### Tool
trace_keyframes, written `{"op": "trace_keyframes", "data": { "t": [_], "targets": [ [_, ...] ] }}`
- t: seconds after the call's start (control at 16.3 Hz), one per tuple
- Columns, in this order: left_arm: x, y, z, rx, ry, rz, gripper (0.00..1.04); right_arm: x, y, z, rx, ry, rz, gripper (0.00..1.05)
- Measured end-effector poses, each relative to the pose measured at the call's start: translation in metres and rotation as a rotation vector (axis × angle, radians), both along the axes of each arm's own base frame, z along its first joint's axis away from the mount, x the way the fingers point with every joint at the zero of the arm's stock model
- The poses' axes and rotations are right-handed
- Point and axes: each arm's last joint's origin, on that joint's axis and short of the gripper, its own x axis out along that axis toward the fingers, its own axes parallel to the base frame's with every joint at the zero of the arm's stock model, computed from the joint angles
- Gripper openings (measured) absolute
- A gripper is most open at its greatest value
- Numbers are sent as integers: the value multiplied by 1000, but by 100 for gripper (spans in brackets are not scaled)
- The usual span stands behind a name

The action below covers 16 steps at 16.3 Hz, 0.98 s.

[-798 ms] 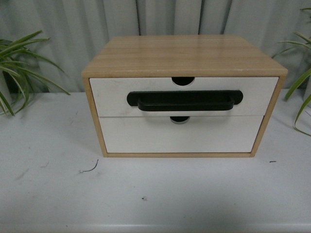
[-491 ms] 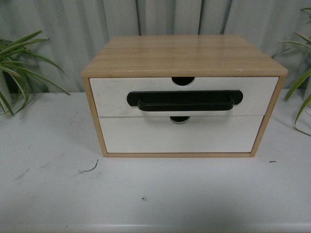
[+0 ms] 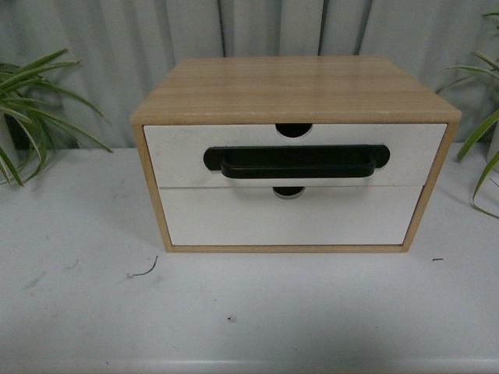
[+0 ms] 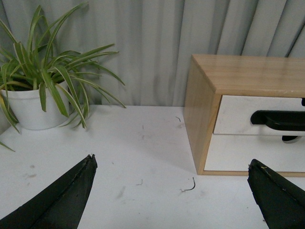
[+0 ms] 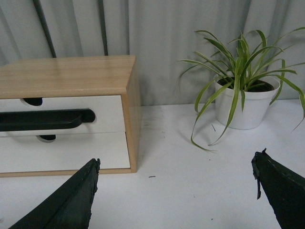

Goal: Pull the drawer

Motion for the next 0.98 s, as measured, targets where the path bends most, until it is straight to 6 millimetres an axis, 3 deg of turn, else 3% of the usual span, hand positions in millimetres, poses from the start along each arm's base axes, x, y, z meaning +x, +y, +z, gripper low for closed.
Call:
{"op": "trace_keyframes", "data": {
  "t": [0.18,0.31,0.37,0.49,0.61,0.74,0.86,0.98],
  "targets": [
    [0,0,-1,-9,23,13,98,0,0,-1,5,10,-1,98],
    [7,-7,3,-125,230,213,98,11,0,0,78,81,-7,98],
    [11,-6,6,-163,216,276,98,19,1,4,83,73,1,98],
    [30,-7,21,-239,150,327,98,47,7,25,82,15,29,98],
    [61,-13,42,-262,107,255,98,95,16,50,78,-39,61,98],
    [75,-14,48,-268,103,232,98,122,20,57,71,-26,66,98],
    [83,-13,52,-269,101,226,98,134,24,59,62,-13,73,98],
    [121,-15,66,-268,103,183,98,180,40,63,22,37,102,98]
  ]
}}
